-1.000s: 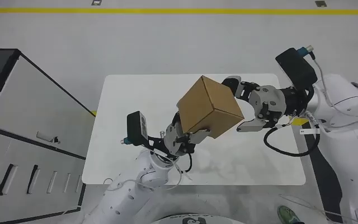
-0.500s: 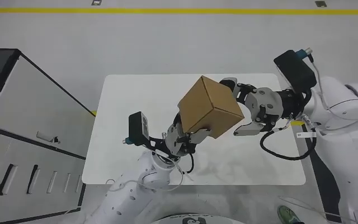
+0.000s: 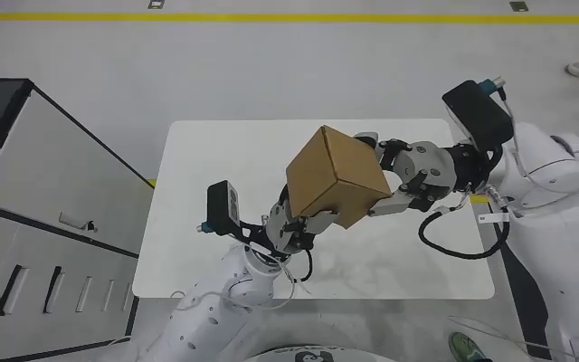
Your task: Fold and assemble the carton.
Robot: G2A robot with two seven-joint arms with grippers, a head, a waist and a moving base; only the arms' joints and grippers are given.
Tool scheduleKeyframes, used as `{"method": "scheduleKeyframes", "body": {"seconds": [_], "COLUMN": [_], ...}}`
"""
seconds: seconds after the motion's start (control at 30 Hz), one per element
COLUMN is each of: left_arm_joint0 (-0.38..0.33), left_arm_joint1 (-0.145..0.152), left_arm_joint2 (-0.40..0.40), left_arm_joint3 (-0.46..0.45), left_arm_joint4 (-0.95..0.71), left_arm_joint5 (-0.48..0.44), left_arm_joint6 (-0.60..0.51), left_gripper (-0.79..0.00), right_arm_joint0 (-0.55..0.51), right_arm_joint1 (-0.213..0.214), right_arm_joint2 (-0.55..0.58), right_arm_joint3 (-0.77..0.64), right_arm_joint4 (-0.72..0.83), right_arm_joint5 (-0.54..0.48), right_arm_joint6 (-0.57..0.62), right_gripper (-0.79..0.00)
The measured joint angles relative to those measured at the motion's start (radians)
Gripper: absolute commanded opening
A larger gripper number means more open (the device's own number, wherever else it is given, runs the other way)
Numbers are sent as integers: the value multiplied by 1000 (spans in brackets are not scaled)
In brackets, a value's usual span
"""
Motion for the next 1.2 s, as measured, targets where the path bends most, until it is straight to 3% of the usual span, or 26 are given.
{"method": "scheduleKeyframes", "body": {"seconds": [0.2, 0.27, 0.3, 0.73, 1.2], "left_arm_joint0": [6, 8, 9, 13, 32], "left_arm_joint1": [-2, -2, -3, -8, 0], "left_arm_joint2": [-5, -6, -6, -13, -91], "left_arm_joint3": [-4, -5, -5, -13, -20], "left_arm_joint4": [8, 10, 11, 13, 19], "left_arm_joint5": [0, 1, 1, 2, -10], "left_arm_joint6": [-3, -3, -4, -10, -38], "left_gripper": [-773, -382, 0, 0, 0], "right_arm_joint0": [1, -1, -2, -34, -106], "right_arm_joint1": [0, 1, 1, 7, 16], "right_arm_joint2": [1, 3, 4, 49, 123], "right_arm_joint3": [0, -1, -2, 1, 6], "right_arm_joint4": [-7, -10, -11, -45, -85], "right_arm_joint5": [4, 8, 10, 54, 77], "right_arm_joint6": [1, 0, -1, -25, -43], "right_gripper": [-770, -785, -785, -785, -785]}}
